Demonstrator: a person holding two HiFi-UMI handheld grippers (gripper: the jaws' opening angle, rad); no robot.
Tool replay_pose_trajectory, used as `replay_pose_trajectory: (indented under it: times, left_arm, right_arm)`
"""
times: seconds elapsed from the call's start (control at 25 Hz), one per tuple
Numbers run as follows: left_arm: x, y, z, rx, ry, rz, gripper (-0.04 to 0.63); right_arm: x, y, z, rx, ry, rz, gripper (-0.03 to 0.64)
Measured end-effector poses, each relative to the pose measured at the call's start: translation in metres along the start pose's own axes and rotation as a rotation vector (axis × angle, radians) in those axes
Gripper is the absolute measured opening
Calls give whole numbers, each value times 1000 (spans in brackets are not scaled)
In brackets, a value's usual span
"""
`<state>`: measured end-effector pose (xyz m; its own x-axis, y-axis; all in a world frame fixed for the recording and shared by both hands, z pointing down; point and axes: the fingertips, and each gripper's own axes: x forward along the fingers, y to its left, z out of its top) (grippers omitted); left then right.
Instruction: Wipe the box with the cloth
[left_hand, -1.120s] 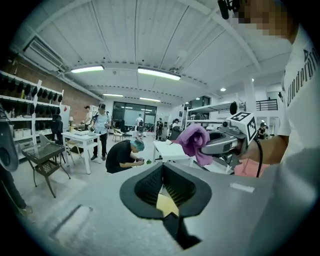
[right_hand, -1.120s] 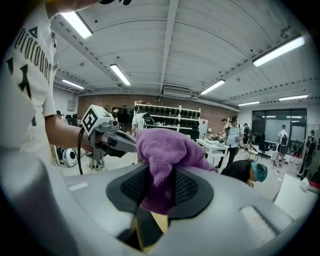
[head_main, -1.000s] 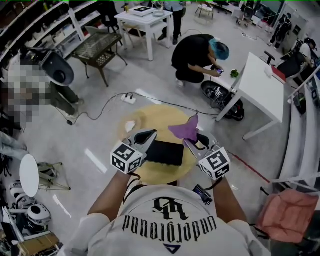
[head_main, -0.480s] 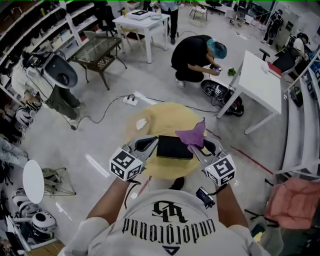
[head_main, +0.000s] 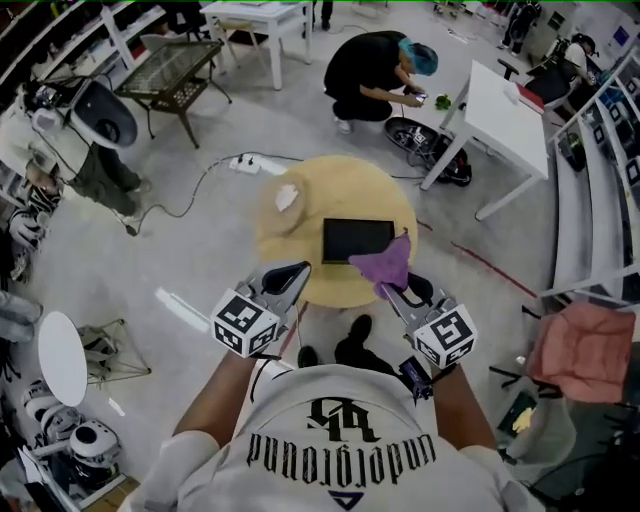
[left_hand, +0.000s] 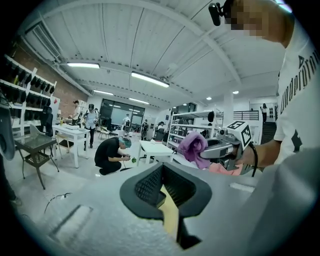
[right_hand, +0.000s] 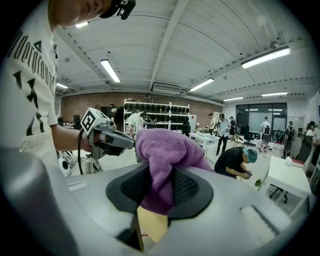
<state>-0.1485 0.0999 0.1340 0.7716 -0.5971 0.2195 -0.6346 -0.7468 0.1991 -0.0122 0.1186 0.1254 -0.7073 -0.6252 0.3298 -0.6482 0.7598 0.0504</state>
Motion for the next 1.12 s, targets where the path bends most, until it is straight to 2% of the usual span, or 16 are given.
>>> replay_pose_trajectory:
  times: [0.2, 0.52, 0.68, 0.8, 0.92, 1.12]
  left_arm:
    - [-15, -10, -1, 8, -12, -26, 6]
    - [-21, -31, 11, 34, -45, 3, 6]
    - [-11, -64, 14, 33, -57, 14, 6]
    - [-5, -94, 14, 75, -53, 27, 6]
    - [-7, -123, 8, 104, -59, 51, 6]
    - [-11, -177, -5, 105, -68, 96, 6]
  right_arm:
    - [-7, 18, -2, 2, 25, -18, 104]
    - [-32, 22, 1, -17, 4, -16, 104]
    - [-67, 15, -2, -21, -25, -16, 104]
    - [-97, 13, -9, -28, -41, -20, 104]
    - [-124, 17, -29, -16, -38, -11, 103]
    - [-182, 22, -55, -7, -46, 1, 103]
